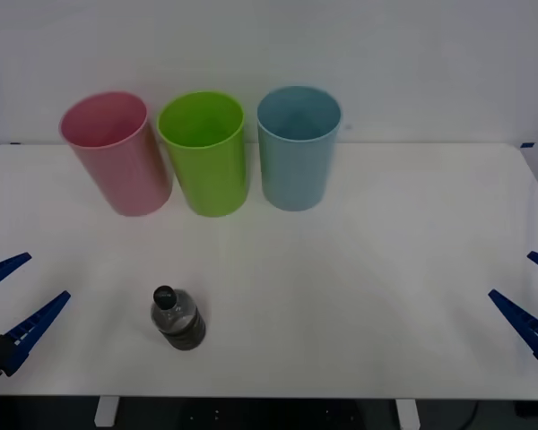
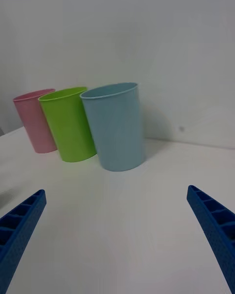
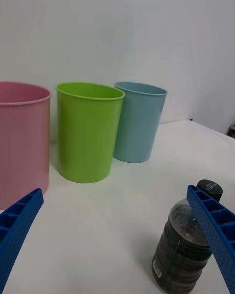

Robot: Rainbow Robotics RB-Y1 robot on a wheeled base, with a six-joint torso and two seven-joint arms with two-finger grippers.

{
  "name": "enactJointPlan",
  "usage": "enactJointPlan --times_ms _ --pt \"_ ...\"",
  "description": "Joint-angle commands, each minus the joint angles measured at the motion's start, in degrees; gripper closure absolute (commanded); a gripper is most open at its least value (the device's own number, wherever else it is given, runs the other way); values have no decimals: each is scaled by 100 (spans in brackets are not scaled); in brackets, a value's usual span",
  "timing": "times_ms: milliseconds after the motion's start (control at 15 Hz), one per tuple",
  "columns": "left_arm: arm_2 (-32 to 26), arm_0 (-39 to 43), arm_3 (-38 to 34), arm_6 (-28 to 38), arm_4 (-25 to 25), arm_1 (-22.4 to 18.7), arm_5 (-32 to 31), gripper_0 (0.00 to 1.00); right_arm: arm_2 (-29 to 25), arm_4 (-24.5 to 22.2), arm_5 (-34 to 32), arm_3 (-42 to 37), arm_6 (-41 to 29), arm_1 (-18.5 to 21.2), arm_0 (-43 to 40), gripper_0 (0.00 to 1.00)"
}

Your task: Grasp the object on the table and drop it into the matching bin: aluminum can to the light blue bin, PET bottle to the pink bin.

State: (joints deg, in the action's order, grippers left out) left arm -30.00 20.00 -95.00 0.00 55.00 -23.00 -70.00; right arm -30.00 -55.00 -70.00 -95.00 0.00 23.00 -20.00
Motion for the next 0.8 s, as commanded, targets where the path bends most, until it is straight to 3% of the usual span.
enactJointPlan --times_ms 67,267,800 --pt "0 0 0 0 0 0 0 0 0 0 0 0 0 0 0 0" --pt "47 30 61 0 -183 85 4 0 0 0 0 0 0 0 0 0" --pt "302 21 351 -141 -121 -433 30 0 0 0 0 0 0 0 0 0"
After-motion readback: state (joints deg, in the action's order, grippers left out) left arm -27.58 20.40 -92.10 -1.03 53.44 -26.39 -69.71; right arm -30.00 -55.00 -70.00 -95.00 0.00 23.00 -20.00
